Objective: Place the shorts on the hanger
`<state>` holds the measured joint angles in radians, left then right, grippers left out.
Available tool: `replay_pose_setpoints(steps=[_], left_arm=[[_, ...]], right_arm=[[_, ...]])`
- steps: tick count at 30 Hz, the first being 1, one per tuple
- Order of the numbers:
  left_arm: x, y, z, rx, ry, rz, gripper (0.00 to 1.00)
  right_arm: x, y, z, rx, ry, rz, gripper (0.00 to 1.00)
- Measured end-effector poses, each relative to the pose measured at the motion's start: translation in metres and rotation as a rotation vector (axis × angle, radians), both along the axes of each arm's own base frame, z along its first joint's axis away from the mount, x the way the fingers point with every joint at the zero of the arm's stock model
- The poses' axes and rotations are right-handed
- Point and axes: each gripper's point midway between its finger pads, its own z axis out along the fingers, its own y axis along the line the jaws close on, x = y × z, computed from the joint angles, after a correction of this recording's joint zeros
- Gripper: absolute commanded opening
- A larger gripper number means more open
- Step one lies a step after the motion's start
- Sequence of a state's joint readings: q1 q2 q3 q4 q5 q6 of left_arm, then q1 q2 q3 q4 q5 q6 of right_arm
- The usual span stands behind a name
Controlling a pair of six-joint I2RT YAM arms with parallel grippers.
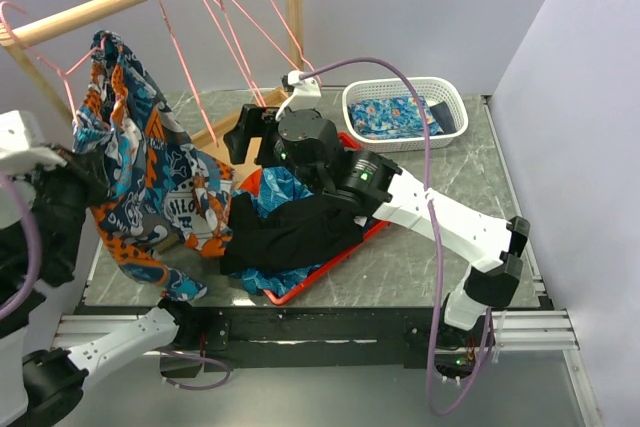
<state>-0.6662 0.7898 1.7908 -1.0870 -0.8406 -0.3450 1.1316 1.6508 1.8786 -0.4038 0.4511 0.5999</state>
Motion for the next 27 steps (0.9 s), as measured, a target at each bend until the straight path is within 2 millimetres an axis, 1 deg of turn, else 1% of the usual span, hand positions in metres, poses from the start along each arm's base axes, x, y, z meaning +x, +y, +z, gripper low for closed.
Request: replay_pose_setpoints(steps=[8,16,19,25,27], left_arm=[[0.028,-0.004,0.002,0.130,0.050,0.090,0.01],[0.045,-0.011,0.002,0.154,0.045,0.127,0.01],[0.055,-0.015,-0.001,0.169,0.048,0.151,0.01],[0.074,-0.022,-0.009,0.192,0.059,0.214,0.01],[0.080,-0.024,-0.014,0.196,0.061,0.236,0.01]], right_arm=[[-0.005,-0.012,0.000,-0.009,-0.006,0.001,0.97],[-0.008,-0.018,0.005,-0.004,-0.014,0.002,0.97],[-0.010,-0.022,0.002,-0.011,-0.013,0.002,0.98],[-0.018,-0.041,0.002,-0.011,-0.013,0.003,0.98],[-0.024,-0.052,0.001,-0.010,-0.013,0.003,0.98]])
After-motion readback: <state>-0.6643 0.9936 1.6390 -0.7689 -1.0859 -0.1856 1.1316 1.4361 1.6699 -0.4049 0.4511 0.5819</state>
